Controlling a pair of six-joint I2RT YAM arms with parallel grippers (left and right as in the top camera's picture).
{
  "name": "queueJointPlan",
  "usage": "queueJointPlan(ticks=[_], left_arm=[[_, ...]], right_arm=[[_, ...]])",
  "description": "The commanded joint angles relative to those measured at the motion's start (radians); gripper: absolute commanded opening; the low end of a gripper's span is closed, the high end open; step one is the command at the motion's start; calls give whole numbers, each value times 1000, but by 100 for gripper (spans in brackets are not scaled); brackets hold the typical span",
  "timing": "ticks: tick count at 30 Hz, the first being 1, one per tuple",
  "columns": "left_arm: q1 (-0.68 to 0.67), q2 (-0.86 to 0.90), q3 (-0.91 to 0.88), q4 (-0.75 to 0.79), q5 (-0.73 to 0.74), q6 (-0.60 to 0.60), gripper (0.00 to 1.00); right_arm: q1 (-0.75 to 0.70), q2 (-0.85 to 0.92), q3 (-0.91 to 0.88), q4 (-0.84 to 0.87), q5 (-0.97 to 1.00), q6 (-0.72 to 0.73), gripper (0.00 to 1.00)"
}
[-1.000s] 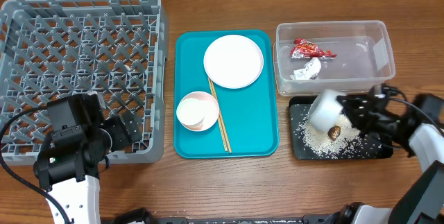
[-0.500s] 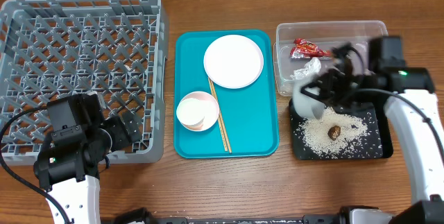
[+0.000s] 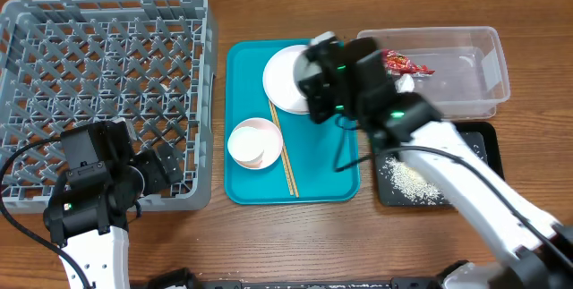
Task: Sort waste into correct bins and load items into the dishwasher
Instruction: 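Set the emptied bowl back on the teal tray with the right gripper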
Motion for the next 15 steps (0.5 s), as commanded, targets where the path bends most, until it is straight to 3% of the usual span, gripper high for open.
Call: queueJointPlan(ticks=[1,8,13,15], left_arm=[[5,3,20,-3,11,15,100],[5,3,20,-3,11,15,100],[5,3,20,-3,11,15,100],[5,3,20,-3,11,15,100]], right_arm=[[24,113,15,56,170,-29,4],[26,320,15,173,166,-29,4],[26,364,15,214,160,-21,4],[26,358,20,202,137,-21,15]])
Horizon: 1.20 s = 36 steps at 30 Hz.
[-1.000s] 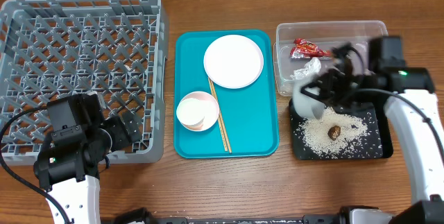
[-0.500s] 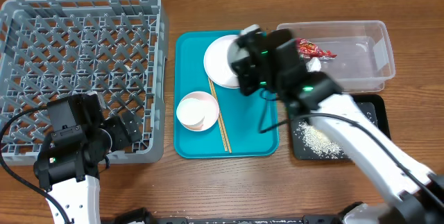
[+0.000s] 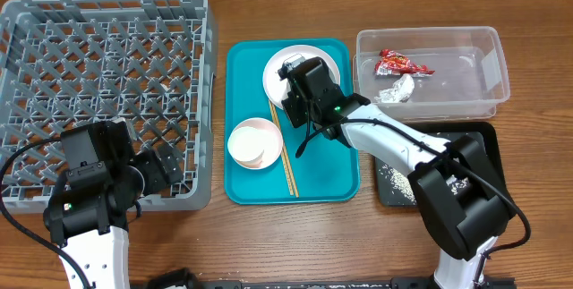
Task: Sort waste into correct bins and load items into the dishwasher
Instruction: 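Set the emptied bowl back on the teal tray with the right gripper, then grasp the small white cup with the right gripper and lift it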
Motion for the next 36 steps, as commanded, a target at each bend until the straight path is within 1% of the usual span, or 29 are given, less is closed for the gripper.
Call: queueJointPlan(ticks=[1,2,3,4,5,8,10,12,17,19,24,31,32,34,36], left_arm=[[5,3,20,-2,11,15,100],[5,3,20,-2,11,15,100],[5,3,20,-2,11,15,100],[5,3,20,-2,11,15,100],[5,3,20,0,11,15,100],[5,3,20,3,11,15,100],[5,3,20,5,11,15,100],[5,3,20,5,11,15,100],[5,3,20,5,13,11,100],[5,3,20,6,21,12,100],[5,3,20,11,42,12,100],[5,3,20,13,42,12,100],[5,3,20,13,42,12,100],[5,3,20,13,42,12,100],[5,3,20,12,42,12,100]], right_arm=[[-3,-19,27,-20,-20,-2,19],[-3,-31,38,-47,-20,-2,23],[-3,-45,53,-77,-20,-2,29],[-3,-64,72,-116,-20,-2,38],[-3,-85,91,-153,-20,-2,40],[-3,-148,169,-288,-20,16,40],[-3,-185,224,-377,-27,73,49],[2,-211,251,-433,-75,134,49],[23,-217,243,-490,-246,258,50],[47,-208,221,-496,-256,297,50],[122,-140,187,-507,-253,343,50],[171,-58,169,-507,-244,374,49],[174,-45,169,-507,-245,375,45],[175,-19,169,-509,-244,394,40],[175,2,169,-510,-244,404,31]])
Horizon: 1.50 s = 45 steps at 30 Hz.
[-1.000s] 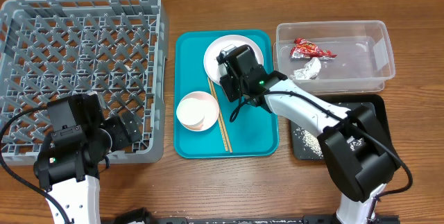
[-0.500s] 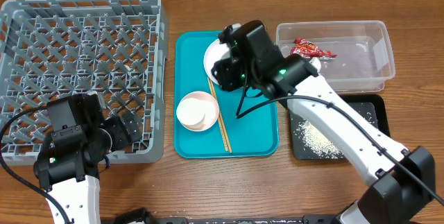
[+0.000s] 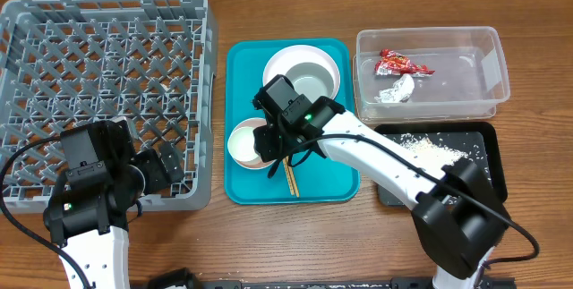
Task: Sort waste into correct bins and load items into the dishwasher
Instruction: 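Grasp the small white cup with the right gripper and lift it, then hand the white cup from the right gripper to the left gripper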
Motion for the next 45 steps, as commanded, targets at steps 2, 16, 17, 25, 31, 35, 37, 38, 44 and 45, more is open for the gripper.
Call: queueJointPlan(ticks=[2,16,17,25,31,35,37,38,44,45], left_arm=[[5,3,20,3,20,12,100],[-2,3,20,50,211,48,100],[-9,3,20,67,253,55,100],[-222,71,20,240,353,26,100],[-404,193,20,454,560,-2,100],[-436,260,20,634,746,-60,100],[-436,285,20,727,838,-96,100],[-436,294,20,774,877,-114,100],[-437,315,20,983,1051,-182,100],[-437,315,20,1009,1072,-191,100]], right_arm=[[2,40,-6,5,0,35,21],[-157,-136,151,-132,72,35,4],[-187,-166,156,-147,50,35,4],[-461,-266,156,-241,-254,18,4],[-594,-265,130,-304,-598,-125,4],[-614,-265,130,-344,-750,-194,4],[-613,-265,130,-352,-823,-217,4],[-611,-265,130,-352,-863,-232,4],[-584,-265,130,-367,-970,-241,4],[-575,-265,130,-370,-985,-243,4]])
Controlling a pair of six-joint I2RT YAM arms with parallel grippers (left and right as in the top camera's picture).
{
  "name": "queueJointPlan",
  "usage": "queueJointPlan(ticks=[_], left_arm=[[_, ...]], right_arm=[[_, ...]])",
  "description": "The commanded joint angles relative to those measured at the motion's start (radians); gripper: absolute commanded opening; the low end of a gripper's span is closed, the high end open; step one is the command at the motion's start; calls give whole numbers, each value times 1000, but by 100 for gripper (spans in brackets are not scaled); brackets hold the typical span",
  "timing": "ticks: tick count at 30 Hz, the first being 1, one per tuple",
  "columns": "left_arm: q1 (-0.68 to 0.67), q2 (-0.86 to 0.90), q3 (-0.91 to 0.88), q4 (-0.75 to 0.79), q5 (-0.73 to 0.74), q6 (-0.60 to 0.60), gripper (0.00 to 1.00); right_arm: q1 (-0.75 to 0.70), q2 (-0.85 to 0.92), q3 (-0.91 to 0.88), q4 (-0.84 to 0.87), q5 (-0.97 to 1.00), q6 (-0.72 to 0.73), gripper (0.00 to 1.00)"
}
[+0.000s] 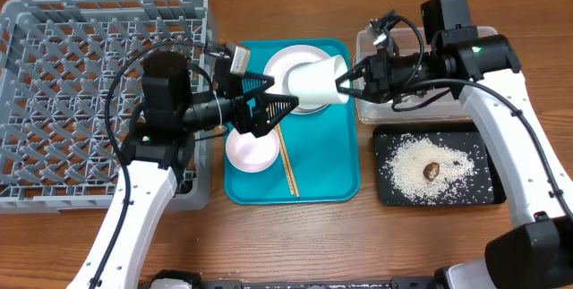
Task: Sort waste into correct bins and load items into the dishwasher
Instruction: 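Hand the white cup from the right gripper to the left gripper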
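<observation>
A white cup (315, 83) hangs tilted on its side above the teal tray (327, 177), with my right gripper (346, 81) shut on its rim end. My left gripper (277, 110) is open right beside the cup's base, over the tray's left half. Under the cup lies a white plate (288, 58). A small white bowl (251, 152) and a pair of chopsticks (287, 162) also lie on the tray. The grey dish rack (81, 65) stands at the left.
A clear plastic bin (488, 65) sits at the back right, mostly covered by my right arm. In front of it a black tray (479, 191) holds spilled rice (414, 165) and a small brown scrap (431, 170).
My right gripper was down at the small bowl and now holds a white cup up over the plate. My left arm has come from the rack's front corner to the tray, open beside the cup.
My right gripper was first over the plate, then at the plate's near edge, then at the small bowl, while my left arm rested by the rack. Now the right holds a cup in the air and the left is open next to it.
</observation>
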Motion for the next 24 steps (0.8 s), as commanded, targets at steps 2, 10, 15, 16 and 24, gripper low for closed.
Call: queueJointPlan(ticks=[2,10,15,16,24], left_arm=[[-4,4,17,76,190,-64,100],[-41,4,17,208,266,-119,100],[-53,4,17,219,266,-124,95],[-53,4,17,219,266,-124,94],[-53,4,17,217,266,-139,85]], right_arm=[[45,0,-2,-2,-151,-35,4],[136,0,-2,9,-158,-34,4],[151,0,-2,16,-158,-34,4],[151,0,-2,16,-158,-34,4],[145,0,-2,28,-169,-31,4]])
